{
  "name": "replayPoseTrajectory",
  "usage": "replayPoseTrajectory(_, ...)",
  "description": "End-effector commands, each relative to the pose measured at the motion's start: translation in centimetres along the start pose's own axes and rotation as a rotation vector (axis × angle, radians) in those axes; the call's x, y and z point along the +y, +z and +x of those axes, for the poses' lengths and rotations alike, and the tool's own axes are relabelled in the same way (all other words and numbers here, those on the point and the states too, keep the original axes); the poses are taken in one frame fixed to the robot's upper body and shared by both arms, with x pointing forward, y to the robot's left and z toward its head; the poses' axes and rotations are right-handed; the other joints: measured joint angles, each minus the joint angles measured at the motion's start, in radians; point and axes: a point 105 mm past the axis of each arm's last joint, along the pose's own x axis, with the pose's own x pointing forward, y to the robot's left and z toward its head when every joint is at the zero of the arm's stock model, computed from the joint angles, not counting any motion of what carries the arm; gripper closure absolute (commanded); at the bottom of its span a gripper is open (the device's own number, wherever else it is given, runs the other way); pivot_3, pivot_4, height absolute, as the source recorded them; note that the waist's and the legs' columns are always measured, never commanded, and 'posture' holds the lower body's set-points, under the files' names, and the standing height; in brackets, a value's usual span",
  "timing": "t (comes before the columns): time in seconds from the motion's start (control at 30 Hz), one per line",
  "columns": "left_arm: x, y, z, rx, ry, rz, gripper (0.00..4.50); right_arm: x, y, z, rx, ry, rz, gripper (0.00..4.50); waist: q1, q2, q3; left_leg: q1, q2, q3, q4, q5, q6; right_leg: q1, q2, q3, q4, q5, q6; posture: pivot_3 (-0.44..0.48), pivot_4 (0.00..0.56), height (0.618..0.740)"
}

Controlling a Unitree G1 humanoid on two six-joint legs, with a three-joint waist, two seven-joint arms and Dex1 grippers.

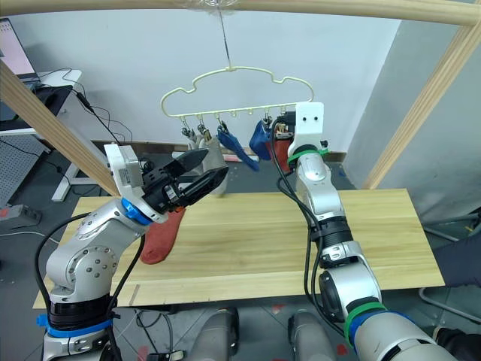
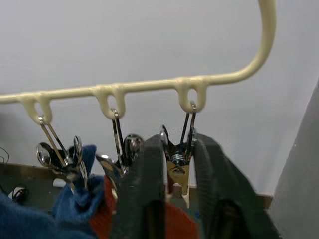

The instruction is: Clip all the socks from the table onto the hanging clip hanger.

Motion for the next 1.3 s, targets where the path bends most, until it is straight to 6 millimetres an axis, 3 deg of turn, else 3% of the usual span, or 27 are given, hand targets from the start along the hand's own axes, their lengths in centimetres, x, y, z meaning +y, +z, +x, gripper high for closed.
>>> replayPoseTrajectory(0.03, -1.1, 1.2, 0.2, -0.036, -0.037, 0.047, 0.0, 0.0, 1.9, 0.3, -0.07, 0.002, 0.002, 4.47, 0.0, 0.0, 0.0, 0.0, 0.0, 0.0, 0.0, 0.0, 0.0, 0.0, 0.0, 0.0, 0.0, 0.0, 0.0, 0.123, 0.226, 0.74)
replayPoseTrajectory(0.17, -1.3, 0.9, 0.3, -0.034, -0.036, 0.035, 0.0, -0.5, 1.8, 0.1, -0.063, 0.007, -0.012, 4.47, 0.0, 0.0, 0.0, 0.0, 0.0, 0.0, 0.0, 0.0, 0.0, 0.0, 0.0, 0.0, 0.001, 0.0, 0.0, 0.108, 0.233, 0.74)
replayPoseTrajectory(0.27, 0.5, -0.2, -0.5, -0.001, 0.066, 0.003, 0.0, -0.4, 1.1, -0.2, -0.005, 0.111, -0.03, 4.47, 0.0, 0.0, 0.0, 0.0, 0.0, 0.0, 0.001, 0.0, 0.0, 0.0, 0.0, 0.0, 0.001, 0.0, 0.0, 0.103, 0.235, 0.74)
replayPoseTrajectory(0.33, 2.2, -1.4, -1.6, 0.051, 0.159, -0.001, 0.0, -0.4, 0.8, -0.4, 0.034, 0.199, -0.062, 4.47, -0.001, 0.0, 0.0, 0.0, 0.0, 0.0, 0.001, 0.0, 0.0, 0.0, 0.0, 0.0, 0.001, 0.0, 0.0, 0.096, 0.238, 0.74)
replayPoseTrajectory(0.47, 7.9, -5.1, -6.2, 0.239, 0.451, 0.087, 0.0, -1.7, 1.0, -1.2, 0.115, 0.353, -0.135, 4.47, -0.002, 0.0, 0.0, 0.002, 0.0, 0.0, 0.001, 0.0, 0.0, -0.001, 0.0, 0.0, 0.003, 0.0, 0.0, 0.081, 0.244, 0.74)
replayPoseTrajectory(0.77, 15.2, -10.1, -12.6, 0.514, 0.714, 0.125, 0.0, -2.1, 2.0, -2.3, 0.206, 0.459, -0.141, 4.47, 0.0, 0.001, 0.001, 0.001, 0.0, 0.001, 0.001, 0.0, 0.0, -0.001, 0.0, 0.0, 0.004, 0.0, 0.0, 0.067, 0.265, 0.74)
replayPoseTrajectory(1.0, 16.8, -13.9, -13.9, 0.653, 0.739, 0.003, 0.0, -2.4, 1.7, -3.2, 0.247, 0.439, -0.126, 4.47, -0.001, 0.0, 0.002, 0.0, 0.0, 0.001, 0.0, 0.0, 0.0, -0.001, 0.0, 0.0, 0.002, 0.0, 0.0, 0.051, 0.27, 0.74)
replayPoseTrajectory(1.27, 16.9, -16.0, -15.3, 0.797, 0.721, 0.038, 0.0, -2.3, 1.5, -4.0, 0.268, 0.435, -0.114, 4.47, -0.002, 0.0, 0.002, 0.001, 0.0, 0.001, 0.001, 0.0, 0.0, -0.001, 0.0, 0.0, 0.004, 0.0, 0.0, 0.037, 0.265, 0.74)
replayPoseTrajectory(1.3, 16.8, -16.2, -15.4, 0.809, 0.71, 0.038, 0.19, -2.3, 1.6, -4.0, 0.268, 0.433, -0.111, 4.49, -0.003, 0.0, 0.002, 0.001, 0.0, 0.001, 0.001, 0.0, 0.0, -0.001, 0.0, 0.0, 0.004, 0.0, 0.0, 0.037, 0.263, 0.74)
